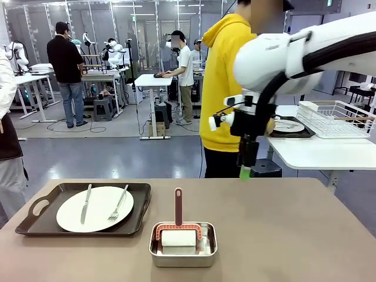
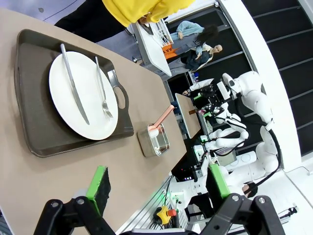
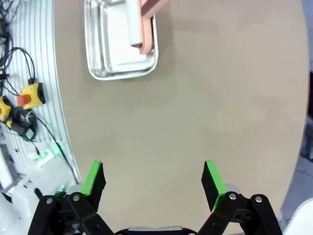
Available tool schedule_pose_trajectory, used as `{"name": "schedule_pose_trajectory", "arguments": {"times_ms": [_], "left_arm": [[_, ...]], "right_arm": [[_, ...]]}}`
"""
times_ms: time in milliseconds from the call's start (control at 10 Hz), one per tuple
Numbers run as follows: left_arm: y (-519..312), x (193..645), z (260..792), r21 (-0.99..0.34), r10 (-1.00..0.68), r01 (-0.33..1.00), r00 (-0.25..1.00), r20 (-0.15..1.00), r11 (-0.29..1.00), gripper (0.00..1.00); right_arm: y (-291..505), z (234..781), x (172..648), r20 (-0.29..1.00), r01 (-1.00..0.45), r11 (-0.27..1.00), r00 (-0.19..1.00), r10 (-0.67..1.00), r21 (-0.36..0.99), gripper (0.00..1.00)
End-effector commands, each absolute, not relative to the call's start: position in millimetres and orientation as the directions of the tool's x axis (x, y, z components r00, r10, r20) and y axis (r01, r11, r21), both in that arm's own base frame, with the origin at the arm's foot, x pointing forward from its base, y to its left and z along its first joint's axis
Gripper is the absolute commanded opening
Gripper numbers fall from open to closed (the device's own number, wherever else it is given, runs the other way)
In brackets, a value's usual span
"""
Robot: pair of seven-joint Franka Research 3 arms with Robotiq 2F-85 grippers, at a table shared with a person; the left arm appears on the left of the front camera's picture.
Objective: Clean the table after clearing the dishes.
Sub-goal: When the left (or right) Handle tray is removed, use the left hand (or right hand) to clean the left (or right) side of the table with the Lint Roller.
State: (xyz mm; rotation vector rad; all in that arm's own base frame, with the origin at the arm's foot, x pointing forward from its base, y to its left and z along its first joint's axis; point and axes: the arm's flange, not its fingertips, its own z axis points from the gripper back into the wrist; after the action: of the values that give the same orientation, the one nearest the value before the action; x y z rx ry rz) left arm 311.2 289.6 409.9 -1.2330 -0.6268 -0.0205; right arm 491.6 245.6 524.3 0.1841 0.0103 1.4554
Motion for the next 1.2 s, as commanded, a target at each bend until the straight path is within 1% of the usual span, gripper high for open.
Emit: {"name": "schedule_pose_trajectory", "arguments": {"times_ms": [0, 100, 200, 300, 500, 700, 900, 1100], "left_arm": [[290, 309, 411, -0.867, 0.316, 0.347, 0.829, 0.462, 0.357, 1.0], [290, 309, 411, -0.867, 0.316, 0.347, 0.829, 0.462, 0.357, 1.0], [290, 309, 411, -0.867, 0.316, 0.347, 0.829, 0.462, 0.357, 1.0], [290, 309, 411, -0.867, 0.316, 0.347, 0.829, 0.462, 0.357, 1.0], [290, 309, 411, -0.867, 0.316, 0.347, 0.829, 0.462, 0.357, 1.0], [290, 309, 411, -0.867, 0.316, 0.347, 0.829, 0.462, 0.357, 1.0], [290, 309, 411, -0.867, 0.316, 0.347, 0.829, 0.462, 0.357, 1.0], [290, 309, 411, -0.867, 0.316, 0.347, 0.829, 0.462, 0.357, 1.0]], "right_arm": [[282, 534, 512, 0.052, -0.994, 0.003, 0.009, 0.999, 0.111, 1.0], [303, 531, 515, 0.026, -0.994, -0.031, -0.029, 0.999, 0.101, 1.0], [322, 527, 516, 0.012, -0.994, -0.039, -0.038, 0.999, 0.1, 1.0], [338, 522, 516, -0.002, -0.995, -0.019, -0.019, 1.0, 0.099, 1.0], [365, 509, 516, 0.029, -0.988, 0.024, 0.029, 0.999, 0.155, 1.0], [390, 490, 514, 0.021, -0.985, 0.071, 0.075, 0.997, 0.16, 1.0], [402, 473, 515, 0.104, -0.988, 0.061, 0.076, 0.992, 0.143, 1.0], [409, 462, 519, 0.104, -0.984, 0.055, 0.074, 0.992, 0.171, 1.0]]}}
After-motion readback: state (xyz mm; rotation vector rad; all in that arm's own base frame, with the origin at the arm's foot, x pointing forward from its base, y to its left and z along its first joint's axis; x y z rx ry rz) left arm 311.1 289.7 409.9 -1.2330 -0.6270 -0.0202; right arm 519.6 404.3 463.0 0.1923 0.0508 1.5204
